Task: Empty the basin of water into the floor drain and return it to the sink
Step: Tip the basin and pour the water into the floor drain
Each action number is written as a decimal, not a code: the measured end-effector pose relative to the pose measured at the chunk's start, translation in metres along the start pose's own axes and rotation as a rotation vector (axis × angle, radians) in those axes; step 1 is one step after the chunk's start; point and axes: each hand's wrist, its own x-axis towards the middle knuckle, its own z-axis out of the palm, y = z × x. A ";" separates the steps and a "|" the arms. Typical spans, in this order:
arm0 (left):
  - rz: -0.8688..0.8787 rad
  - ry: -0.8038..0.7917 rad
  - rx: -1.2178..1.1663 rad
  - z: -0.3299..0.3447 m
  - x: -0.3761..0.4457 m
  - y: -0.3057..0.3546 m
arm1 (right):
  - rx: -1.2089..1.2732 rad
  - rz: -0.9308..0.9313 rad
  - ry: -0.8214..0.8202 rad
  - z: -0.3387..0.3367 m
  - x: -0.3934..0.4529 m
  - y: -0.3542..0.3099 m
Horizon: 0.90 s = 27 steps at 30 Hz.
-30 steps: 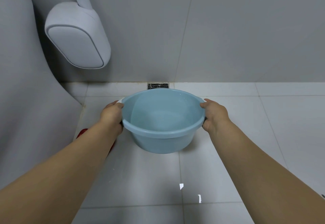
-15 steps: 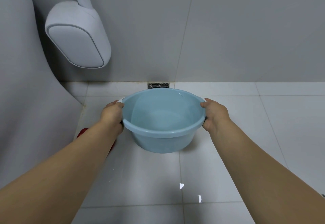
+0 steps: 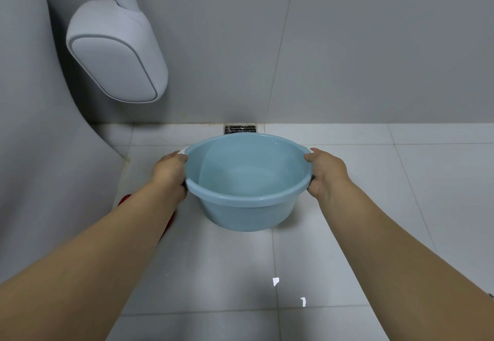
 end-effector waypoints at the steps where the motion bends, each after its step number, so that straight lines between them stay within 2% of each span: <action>1: -0.001 0.002 0.003 0.000 0.000 0.001 | -0.001 0.000 0.002 0.000 0.000 0.000; 27: -0.018 0.020 -0.005 0.002 0.001 0.003 | 0.001 0.010 0.008 0.001 0.001 -0.002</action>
